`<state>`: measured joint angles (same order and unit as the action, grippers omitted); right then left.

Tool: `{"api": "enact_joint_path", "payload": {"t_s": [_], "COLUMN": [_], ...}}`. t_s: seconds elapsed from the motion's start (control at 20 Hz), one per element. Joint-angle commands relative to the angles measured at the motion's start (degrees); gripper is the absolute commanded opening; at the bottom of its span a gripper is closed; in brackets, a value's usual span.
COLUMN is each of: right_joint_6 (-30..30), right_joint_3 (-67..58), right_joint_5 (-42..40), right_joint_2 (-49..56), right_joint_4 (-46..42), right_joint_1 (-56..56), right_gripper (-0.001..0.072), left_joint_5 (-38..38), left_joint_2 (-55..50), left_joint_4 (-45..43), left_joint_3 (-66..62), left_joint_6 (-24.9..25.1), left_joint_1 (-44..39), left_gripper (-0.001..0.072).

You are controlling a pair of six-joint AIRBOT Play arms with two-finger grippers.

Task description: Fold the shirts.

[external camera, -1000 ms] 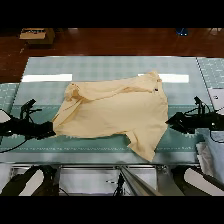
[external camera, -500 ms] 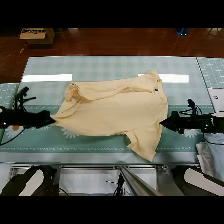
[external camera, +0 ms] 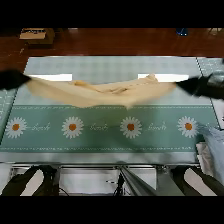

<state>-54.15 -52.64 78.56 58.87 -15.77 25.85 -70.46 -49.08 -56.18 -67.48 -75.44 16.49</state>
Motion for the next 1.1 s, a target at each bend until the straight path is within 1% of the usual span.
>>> {"api": "enact_joint_path", "payload": {"t_s": [0.0,0.1,0.2,0.3,0.4,0.45,0.5,0.55,0.65,0.75,0.9,0.95,1.0,1.05], "right_joint_6": [-6.67,-9.60,-14.80,-20.81,-27.04,-30.01,-32.24,-33.57,-33.97,-33.90,-33.81,-32.65,-31.91,-30.38], "right_joint_3": [-20.76,-33.27,-44.61,-53.79,-59.82,-61.18,-61.33,-61.33,-61.33,-61.33,-61.31,-61.29,-60.54,-59.14], "right_joint_5": [-11.10,-17.84,-22.21,-23.28,-21.38,-19.26,-16.52,-12.55,-2.47,7.58,20.46,25.94,27.76,27.69], "right_joint_2": [-8.26,-10.84,-12.11,-12.72,-13.33,-14.03,-14.93,-15.63,-16.50,-17.09,-17.33,-16.48,-15.58,-14.60], "right_joint_4": [4.15,1.27,-5.90,-16.26,-27.69,-32.70,-35.89,-37.66,-37.57,-38.71,-43.06,-44.06,-45.27,-46.90], "right_joint_1": [0.04,0.04,0.04,0.04,0.04,0.04,0.04,0.04,0.04,0.04,0.04,0.04,-0.04,0.11], "right_gripper": [0.0025,0.0025,0.0025,0.0025,0.0025,0.0025,0.0025,0.0025,0.0025,0.0025,0.0025,0.0025,0.0024,0.0024], "left_joint_5": [5.44,8.85,10.12,10.03,9.77,9.70,9.01,7.54,1.97,-7.52,-23.23,-27.32,-29.90,-31.43], "left_joint_2": [3.02,4.94,6.21,7.28,8.85,9.81,10.84,11.56,12.48,13.09,13.14,13.00,12.92,12.92], "left_joint_4": [4.00,3.87,2.97,-1.05,-8.11,-10.82,-12.74,-13.07,-11.80,-11.32,-11.32,-11.32,-11.30,-11.30], "left_joint_3": [-16.35,-26.36,-34.75,-40.83,-44.09,-44.52,-44.54,-44.57,-44.61,-44.61,-44.50,-43.76,-42.05,-38.88], "left_joint_6": [-0.02,0.00,-0.02,-1.51,-4.87,-6.12,-7.10,-7.89,-8.48,-9.16,-9.31,-9.31,-9.31,-9.29], "left_joint_1": [-0.02,-0.04,-0.02,-0.02,-0.02,-0.02,-0.02,-0.02,-0.04,-0.04,-0.02,-0.04,-0.04,-0.04], "left_gripper": [0.0020,0.0020,0.0020,0.0020,0.0020,0.0020,0.0020,0.0020,0.0020,0.0020,0.0020,0.0020,0.0020,0.0020]}}
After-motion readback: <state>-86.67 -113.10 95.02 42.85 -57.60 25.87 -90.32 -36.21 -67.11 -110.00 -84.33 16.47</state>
